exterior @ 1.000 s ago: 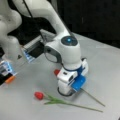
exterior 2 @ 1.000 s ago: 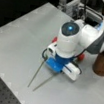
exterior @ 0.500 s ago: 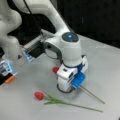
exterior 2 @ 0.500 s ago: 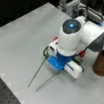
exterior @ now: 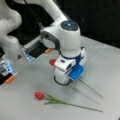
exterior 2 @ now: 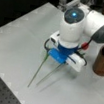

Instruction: Flower insertion into a vase

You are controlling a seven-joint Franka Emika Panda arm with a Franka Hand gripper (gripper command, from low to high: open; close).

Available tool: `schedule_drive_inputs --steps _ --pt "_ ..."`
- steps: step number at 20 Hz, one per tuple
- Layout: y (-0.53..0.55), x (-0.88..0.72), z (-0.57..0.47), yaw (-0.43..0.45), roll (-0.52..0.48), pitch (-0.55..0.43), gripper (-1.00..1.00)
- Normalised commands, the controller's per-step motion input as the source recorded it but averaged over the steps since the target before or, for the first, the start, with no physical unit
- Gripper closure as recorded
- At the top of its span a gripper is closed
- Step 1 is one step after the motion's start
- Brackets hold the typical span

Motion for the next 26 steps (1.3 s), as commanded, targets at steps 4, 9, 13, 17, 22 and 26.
schedule_drive_inputs --steps 4,9,13,17,22,26 --pt "-0.01 -0.26 0.34 -0.034 -0.06 -0.122 1.0" --pt "-0.01 -0.26 0.15 0.006 -0.044 -0.085 1.0" --pt "-0.03 -0.32 0.17 0.066 -0.094 -0.033 1.0" --pt "-0.01 -0.4 0.28 0.119 -0.059 -0.029 1.0" --pt "0.02 -0.47 0.34 0.14 0.025 -0.063 1.0" --pt "0.07 -0.53 0.19 0.155 0.092 -0.091 1.0"
